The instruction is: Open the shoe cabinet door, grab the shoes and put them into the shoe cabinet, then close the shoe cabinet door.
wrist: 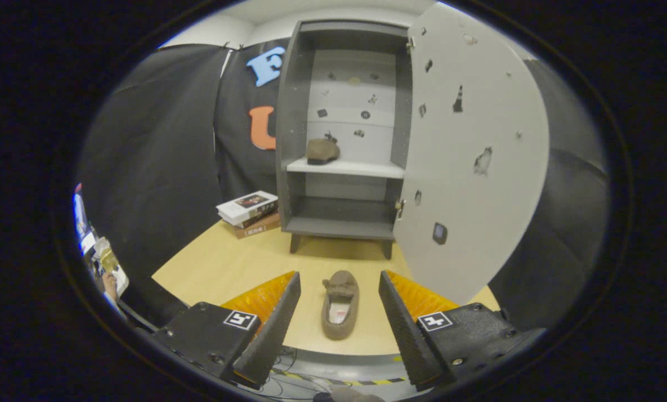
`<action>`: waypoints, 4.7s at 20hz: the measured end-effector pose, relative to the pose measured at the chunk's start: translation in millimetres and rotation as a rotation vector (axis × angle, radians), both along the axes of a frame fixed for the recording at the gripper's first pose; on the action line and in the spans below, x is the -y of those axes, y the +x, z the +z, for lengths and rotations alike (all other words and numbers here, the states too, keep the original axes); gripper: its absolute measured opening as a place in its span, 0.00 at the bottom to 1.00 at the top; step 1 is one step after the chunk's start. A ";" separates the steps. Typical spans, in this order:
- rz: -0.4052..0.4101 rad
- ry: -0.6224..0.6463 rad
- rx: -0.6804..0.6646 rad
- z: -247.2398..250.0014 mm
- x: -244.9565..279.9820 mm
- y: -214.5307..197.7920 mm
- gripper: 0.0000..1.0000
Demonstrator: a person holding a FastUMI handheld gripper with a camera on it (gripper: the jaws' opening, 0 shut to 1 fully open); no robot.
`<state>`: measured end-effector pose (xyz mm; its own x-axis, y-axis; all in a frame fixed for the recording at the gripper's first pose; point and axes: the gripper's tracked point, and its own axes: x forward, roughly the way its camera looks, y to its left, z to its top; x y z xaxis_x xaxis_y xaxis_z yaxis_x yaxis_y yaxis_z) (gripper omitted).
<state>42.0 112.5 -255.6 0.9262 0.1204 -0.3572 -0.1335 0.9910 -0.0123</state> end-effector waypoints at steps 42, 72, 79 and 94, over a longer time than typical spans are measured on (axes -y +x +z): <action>0.050 0.095 -0.451 -213.0 -29.8 192.7 0.23; 0.087 0.160 0.156 155.9 -15.7 229.1 0.08; 0.064 0.153 0.229 201.2 -21.0 285.7 0.08; -0.053 0.098 0.218 229.0 -3.4 440.5 0.08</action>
<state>482.5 115.8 -26.6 0.9861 0.0940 -0.1372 -0.0863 0.9944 0.0610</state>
